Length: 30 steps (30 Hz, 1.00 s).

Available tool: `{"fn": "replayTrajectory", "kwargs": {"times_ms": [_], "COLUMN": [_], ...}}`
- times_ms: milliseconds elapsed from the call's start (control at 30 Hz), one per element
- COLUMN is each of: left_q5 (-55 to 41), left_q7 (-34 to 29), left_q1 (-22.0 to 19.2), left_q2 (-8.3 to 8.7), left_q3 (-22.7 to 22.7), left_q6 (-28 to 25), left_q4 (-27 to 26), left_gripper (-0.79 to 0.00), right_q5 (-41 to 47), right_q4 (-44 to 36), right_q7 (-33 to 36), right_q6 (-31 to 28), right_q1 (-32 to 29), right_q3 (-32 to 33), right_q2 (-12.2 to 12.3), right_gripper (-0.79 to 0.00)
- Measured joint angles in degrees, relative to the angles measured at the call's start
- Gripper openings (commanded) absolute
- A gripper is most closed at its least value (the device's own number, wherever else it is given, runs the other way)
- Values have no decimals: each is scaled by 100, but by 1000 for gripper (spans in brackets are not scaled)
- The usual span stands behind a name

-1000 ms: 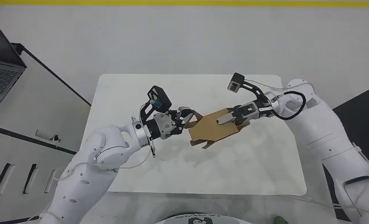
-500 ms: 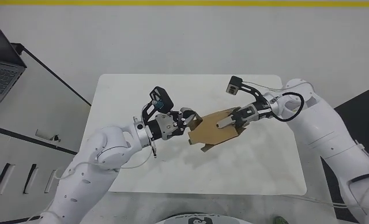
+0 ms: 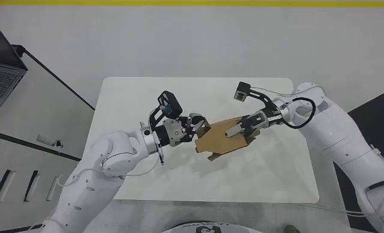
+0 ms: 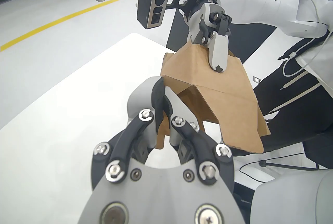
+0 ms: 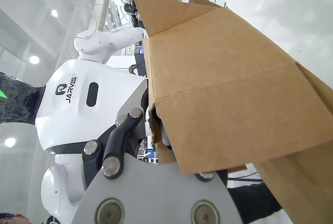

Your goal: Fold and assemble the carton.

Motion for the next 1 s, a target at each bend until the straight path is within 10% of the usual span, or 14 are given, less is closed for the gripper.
{"fn": "replayTrajectory", "kwargs": {"times_ms": [1000], "left_q5": [-58], "left_q7": [25], "left_q1": [218], "left_q2": [63], "left_q3": [-333], "left_q6": [22], "left_q4": [-86], "left_gripper": [-785], "right_q5": [437], "right_q4": [361], "right_q7": [0], "right_q6": [56], "right_q1": [49], "right_q3": [79], "right_q2": [38], "right_gripper": [-785]}}
